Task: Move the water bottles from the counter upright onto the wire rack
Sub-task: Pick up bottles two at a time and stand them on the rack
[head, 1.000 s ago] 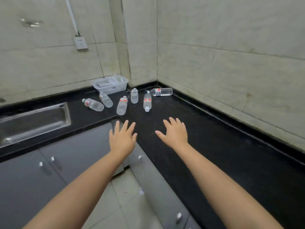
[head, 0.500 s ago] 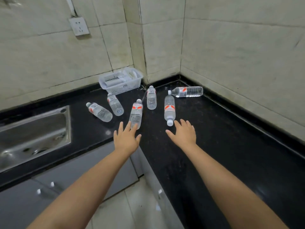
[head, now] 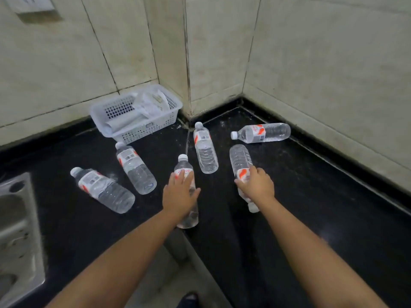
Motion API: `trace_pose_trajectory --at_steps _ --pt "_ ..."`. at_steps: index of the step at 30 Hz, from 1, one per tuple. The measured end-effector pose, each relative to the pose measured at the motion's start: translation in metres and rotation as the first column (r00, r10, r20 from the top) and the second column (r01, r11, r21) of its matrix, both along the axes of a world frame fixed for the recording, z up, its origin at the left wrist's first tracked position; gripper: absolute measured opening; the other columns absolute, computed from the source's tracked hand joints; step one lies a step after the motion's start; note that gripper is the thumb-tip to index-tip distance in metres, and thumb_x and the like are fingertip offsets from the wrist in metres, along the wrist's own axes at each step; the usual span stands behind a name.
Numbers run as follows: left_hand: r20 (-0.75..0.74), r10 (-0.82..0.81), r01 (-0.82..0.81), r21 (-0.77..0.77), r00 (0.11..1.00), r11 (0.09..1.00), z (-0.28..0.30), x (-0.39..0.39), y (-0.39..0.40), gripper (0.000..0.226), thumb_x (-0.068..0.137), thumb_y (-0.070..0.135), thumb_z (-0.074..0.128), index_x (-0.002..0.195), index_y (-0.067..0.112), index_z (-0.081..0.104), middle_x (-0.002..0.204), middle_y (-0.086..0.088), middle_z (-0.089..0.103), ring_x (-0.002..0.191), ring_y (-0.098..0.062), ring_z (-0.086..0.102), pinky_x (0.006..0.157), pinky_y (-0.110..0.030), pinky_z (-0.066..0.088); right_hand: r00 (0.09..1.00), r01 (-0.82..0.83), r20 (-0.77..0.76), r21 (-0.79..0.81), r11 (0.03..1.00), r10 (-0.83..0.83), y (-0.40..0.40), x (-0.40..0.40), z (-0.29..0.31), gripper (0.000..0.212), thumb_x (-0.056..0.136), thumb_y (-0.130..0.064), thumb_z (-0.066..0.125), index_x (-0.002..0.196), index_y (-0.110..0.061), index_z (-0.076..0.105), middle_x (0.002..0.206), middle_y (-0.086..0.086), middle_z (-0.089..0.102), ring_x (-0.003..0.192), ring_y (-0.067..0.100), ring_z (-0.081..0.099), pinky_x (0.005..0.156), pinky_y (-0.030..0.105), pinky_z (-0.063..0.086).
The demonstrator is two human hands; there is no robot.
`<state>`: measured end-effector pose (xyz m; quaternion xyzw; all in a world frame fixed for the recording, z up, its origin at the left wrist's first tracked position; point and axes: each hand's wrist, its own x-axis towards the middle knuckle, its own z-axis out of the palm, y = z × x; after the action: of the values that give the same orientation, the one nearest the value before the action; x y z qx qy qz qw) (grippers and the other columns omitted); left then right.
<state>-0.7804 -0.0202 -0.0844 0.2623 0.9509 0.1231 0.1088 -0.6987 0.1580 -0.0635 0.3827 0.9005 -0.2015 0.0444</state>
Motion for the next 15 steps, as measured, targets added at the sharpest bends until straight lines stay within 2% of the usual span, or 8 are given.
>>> trace_pose_trajectory --at_steps 3,6,10,15 --pt "0.038 -0.111 0.109 0.045 0.993 0.993 -0.011 -0.027 0.005 0.068 0.091 0.042 0.046 0.147 0.02 0.014 0.157 -0.005 0.008 0.146 -0.025 0.005 0.116 -0.04 0.019 0.997 0.063 0.045 -0.009 0.998 -0.062 -0.001 -0.031 -0.012 0.079 0.081 -0.046 0.061 0.141 -0.011 0.024 0.143 0.016 0.034 0.131 0.033 0.035 0.112 0.048 0.026" --pt "0.103 -0.106 0.096 0.101 0.989 0.99 -0.023 -0.037 0.008 0.078 0.089 0.038 0.051 0.147 0.011 0.008 0.157 -0.009 0.002 0.146 -0.025 -0.003 0.118 -0.036 0.012 0.987 0.125 0.104 0.005 0.992 -0.125 0.001 -0.052 -0.021 0.083 0.082 -0.043 0.062 0.144 -0.012 0.015 0.145 0.019 0.029 0.132 0.035 0.033 0.114 0.049 0.02" --pt "0.129 -0.104 0.088 0.128 0.986 0.988 -0.029 -0.038 0.01 0.079 0.088 0.033 0.052 0.147 0.007 0.007 0.157 -0.01 -0.001 0.146 -0.025 -0.007 0.119 -0.037 0.007 0.978 0.144 0.15 0.032 0.989 -0.147 0.002 -0.062 -0.025 0.08 0.087 -0.035 0.058 0.145 -0.01 0.008 0.142 0.023 0.028 0.128 0.038 0.033 0.109 0.047 0.028" --pt "0.132 -0.099 0.083 0.122 0.986 0.989 -0.032 -0.039 0.011 0.08 0.089 0.034 0.051 0.147 0.005 0.003 0.157 -0.01 -0.005 0.145 -0.025 -0.01 0.119 -0.036 0.003 0.988 0.116 0.105 -0.025 0.993 -0.113 0.009 -0.056 -0.025 0.083 0.083 -0.025 0.063 0.145 -0.013 0.009 0.14 0.018 0.028 0.127 0.035 0.034 0.103 0.046 0.035"
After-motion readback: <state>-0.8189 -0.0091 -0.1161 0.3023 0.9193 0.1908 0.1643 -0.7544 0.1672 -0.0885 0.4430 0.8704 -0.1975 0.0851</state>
